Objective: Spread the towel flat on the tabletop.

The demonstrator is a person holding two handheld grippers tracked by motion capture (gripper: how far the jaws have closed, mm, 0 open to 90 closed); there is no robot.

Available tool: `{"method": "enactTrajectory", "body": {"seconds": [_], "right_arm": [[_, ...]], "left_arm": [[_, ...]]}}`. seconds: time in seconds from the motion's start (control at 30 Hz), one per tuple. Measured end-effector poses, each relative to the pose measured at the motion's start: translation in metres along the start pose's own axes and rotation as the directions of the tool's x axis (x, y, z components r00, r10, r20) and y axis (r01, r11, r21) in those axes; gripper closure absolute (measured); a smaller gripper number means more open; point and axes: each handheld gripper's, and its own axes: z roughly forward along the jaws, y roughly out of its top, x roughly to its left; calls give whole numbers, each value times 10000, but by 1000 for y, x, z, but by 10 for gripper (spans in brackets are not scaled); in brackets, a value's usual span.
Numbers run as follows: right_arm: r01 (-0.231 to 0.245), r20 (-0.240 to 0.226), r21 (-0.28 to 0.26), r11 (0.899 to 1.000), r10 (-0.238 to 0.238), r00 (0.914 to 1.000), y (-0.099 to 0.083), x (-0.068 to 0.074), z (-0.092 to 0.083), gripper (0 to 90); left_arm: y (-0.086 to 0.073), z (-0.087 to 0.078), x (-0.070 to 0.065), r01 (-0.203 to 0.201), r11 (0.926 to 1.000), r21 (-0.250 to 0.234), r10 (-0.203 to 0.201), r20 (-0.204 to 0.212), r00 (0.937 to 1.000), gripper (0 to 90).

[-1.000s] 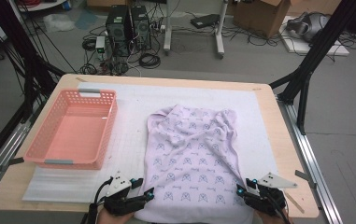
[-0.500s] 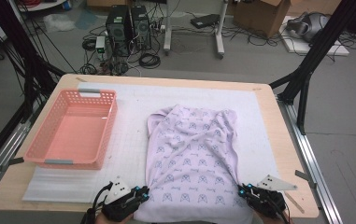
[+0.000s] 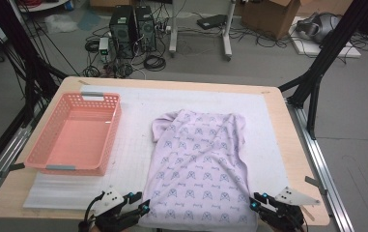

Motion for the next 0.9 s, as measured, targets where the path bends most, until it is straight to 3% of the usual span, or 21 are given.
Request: {"method": "enactTrajectory", "body": {"seconds": [0.13,0.27,0.33,0.4,0.43,0.47,0.5,0.6,0.8,0.9], "right_arm": [[-300,416,-268,9992,311,9987,6,-3,3,684],[83,683,209,9997,-97,9976,10,-1,19,630],[201,823,506,9985,-242,9963,12,-1,27,636],[123,761,681,9976,-175,9970,12,-2,32,683],[48,633,637,9980,-89,9980,13,-3,32,761],[30,483,658,9978,-62,9988,13,-3,32,813],[134,410,660,9977,-161,9990,13,-3,32,829],[119,245,711,9974,-137,9996,11,-2,28,841],[117,-39,714,9974,-114,9999,2,-4,16,841],[110,-238,722,9973,-93,9997,-1,-2,8,840]], "left_arm": [[9,10,8,68,10000,31,-67,-216,9997,526],[14,25,15,357,9983,467,-343,-318,9989,517],[14,34,14,257,9966,781,-226,-409,9989,531],[12,39,7,-233,9964,809,301,-833,9961,578],[12,39,5,-467,9953,854,558,-1080,9926,653],[12,37,4,-696,9932,928,801,-1139,9903,797],[12,36,3,-669,9927,1001,779,-1105,9908,858],[9,31,1,-719,9918,1056,824,-984,9917,865],[-1,11,-2,-438,9946,939,493,-572,9971,865],[-5,2,-8,-529,9939,964,568,-374,9977,864]]}}
